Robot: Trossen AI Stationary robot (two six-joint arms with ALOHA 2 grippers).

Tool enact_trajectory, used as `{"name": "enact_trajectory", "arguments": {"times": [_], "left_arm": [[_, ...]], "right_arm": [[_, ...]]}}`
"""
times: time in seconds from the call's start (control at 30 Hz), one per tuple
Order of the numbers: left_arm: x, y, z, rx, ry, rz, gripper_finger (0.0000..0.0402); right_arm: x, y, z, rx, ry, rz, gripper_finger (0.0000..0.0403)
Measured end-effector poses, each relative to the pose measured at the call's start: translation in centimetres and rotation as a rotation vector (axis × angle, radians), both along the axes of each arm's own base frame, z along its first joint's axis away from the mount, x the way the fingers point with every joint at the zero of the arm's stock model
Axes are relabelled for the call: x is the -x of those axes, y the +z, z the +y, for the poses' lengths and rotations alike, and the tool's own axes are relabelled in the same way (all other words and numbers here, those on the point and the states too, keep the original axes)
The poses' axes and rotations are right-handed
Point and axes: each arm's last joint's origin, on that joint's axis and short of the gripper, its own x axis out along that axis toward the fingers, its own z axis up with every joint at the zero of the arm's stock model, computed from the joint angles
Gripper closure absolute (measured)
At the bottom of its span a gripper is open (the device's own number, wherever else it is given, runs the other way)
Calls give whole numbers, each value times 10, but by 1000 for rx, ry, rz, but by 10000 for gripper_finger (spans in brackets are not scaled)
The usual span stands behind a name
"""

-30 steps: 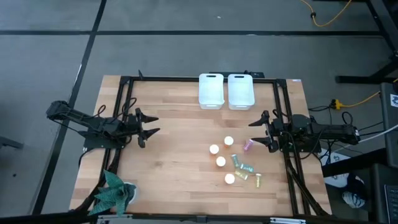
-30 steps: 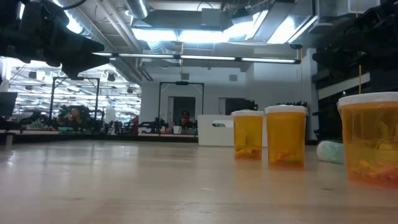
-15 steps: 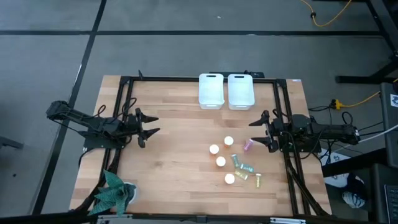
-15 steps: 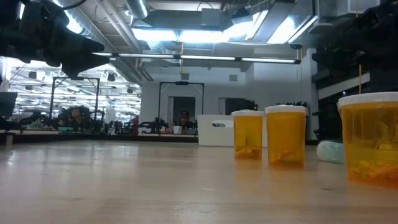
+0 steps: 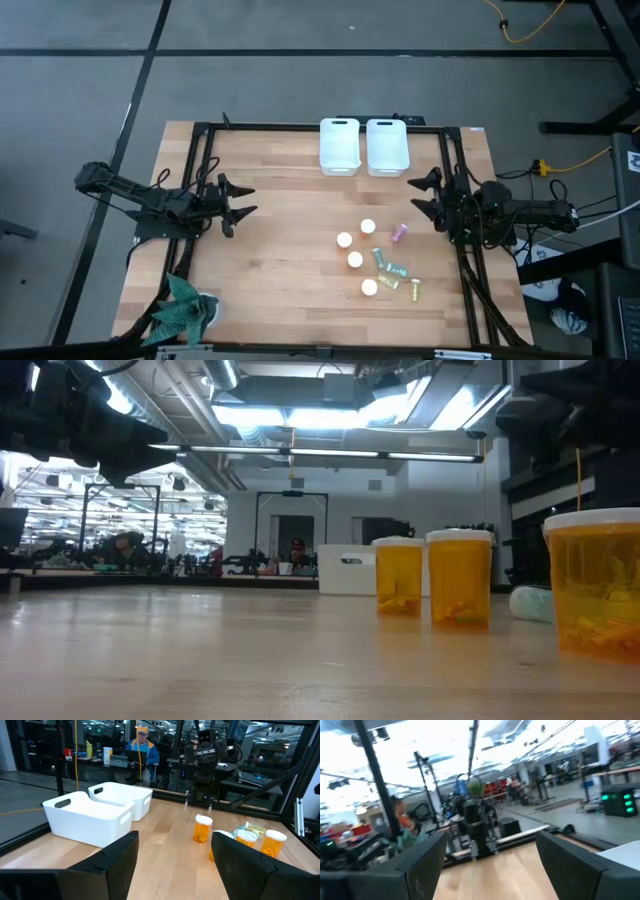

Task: Pick and place medicine bottles into bin by pill shape (circle, oval)
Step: Put the large orange medicine pill bottle into the left white bin

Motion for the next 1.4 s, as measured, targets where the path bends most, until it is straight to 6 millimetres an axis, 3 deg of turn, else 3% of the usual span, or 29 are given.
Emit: {"name": "enact_trajectory", "arguments": {"times": [0.73,1.03,1.4], "left_arm": [[0,0,0,0,0,0,158],[0,0,0,0,-1,0,158],[0,0,0,0,-1,0,158]], "right_arm": [[0,-2,-1,-29,-41,22,92],[0,-2,-2,114,-87,45,92],[-1,-5,-3,124,-154,82,92]]}}
